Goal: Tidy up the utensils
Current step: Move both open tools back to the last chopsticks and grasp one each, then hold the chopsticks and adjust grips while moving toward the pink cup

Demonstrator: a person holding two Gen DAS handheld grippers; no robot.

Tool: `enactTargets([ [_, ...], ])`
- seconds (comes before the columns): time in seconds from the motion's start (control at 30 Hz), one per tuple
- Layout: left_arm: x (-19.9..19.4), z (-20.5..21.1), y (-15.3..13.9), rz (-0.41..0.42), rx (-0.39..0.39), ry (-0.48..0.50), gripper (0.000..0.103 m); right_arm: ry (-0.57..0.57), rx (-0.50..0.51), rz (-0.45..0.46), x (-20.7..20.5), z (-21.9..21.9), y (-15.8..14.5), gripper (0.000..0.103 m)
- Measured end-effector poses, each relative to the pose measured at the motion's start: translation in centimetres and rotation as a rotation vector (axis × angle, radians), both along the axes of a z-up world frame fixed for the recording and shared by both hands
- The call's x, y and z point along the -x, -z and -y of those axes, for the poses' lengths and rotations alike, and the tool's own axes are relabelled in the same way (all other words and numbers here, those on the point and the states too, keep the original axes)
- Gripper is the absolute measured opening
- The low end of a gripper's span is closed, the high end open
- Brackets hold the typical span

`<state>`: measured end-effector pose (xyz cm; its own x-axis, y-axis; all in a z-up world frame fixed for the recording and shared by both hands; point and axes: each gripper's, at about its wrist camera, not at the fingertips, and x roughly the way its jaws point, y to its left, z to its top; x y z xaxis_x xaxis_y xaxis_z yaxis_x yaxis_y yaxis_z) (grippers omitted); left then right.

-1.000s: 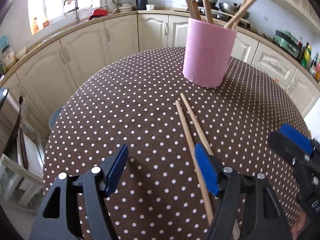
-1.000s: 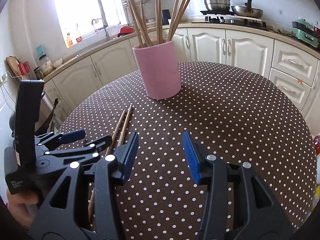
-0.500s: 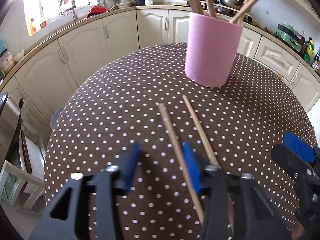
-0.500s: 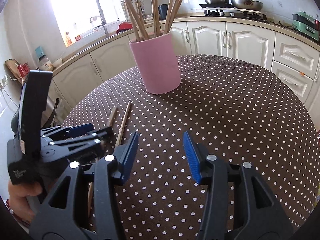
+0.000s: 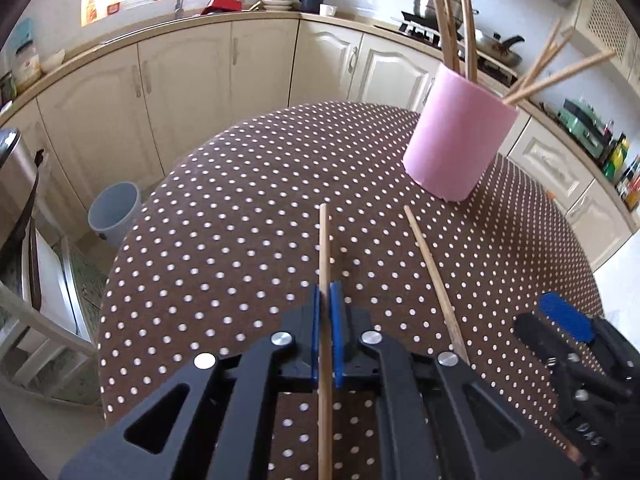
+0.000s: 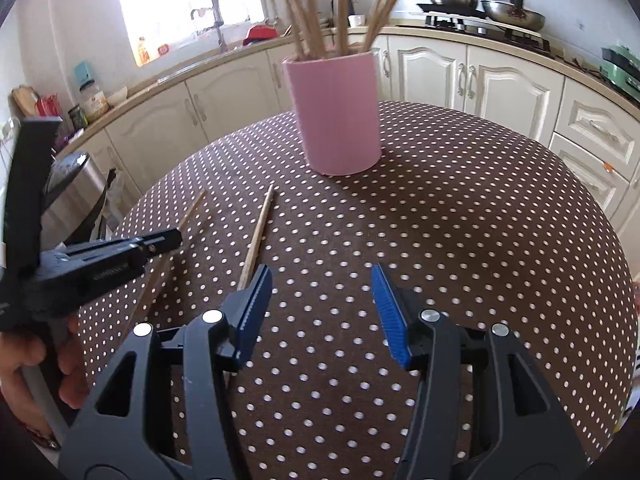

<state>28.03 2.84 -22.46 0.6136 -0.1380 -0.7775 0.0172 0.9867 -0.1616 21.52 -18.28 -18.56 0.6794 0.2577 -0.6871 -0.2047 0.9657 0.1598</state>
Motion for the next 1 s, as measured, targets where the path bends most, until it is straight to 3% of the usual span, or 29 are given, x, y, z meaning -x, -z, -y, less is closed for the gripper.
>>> enactTargets([
  [0.27, 0.9, -0.6, -0.9, 0.025, 0.015, 0.012, 0.006, -0.088, 0.022, -0.071, -2.7, -3.9, 0.2, 0.051],
  [0.37, 1.2, -0.8, -1.0, 0.023, 0.02, 0.025, 0.006, -0.114, 0.044, -0.109, -4.0, -5.1, 0.4, 0.037],
  [0.57, 1.2, -0.6, -1.1, 0.019, 0.017, 0.047, 0.006, -0.15, 0.123, -0.173, -6.3, -6.9, 1.0, 0.028],
  [0.67, 1.2, -0.4, -1.2, 0.018, 0.012, 0.054, 0.006, -0.169, 0.138, -0.187, -6.9, -7.4, 0.9, 0.011],
  [0.8, 1.3, -0.2, -1.6, 0.024, 0.015, 0.063, 0.006, -0.187, 0.162, -0.186, -7.6, -8.5, 1.2, 0.01],
  [1.0, 1.8, 0.3, -2.6, 0.041, 0.013, 0.079, 0.006, -0.184, 0.118, -0.163, -6.7, -7.3, 0.5, 0.007],
])
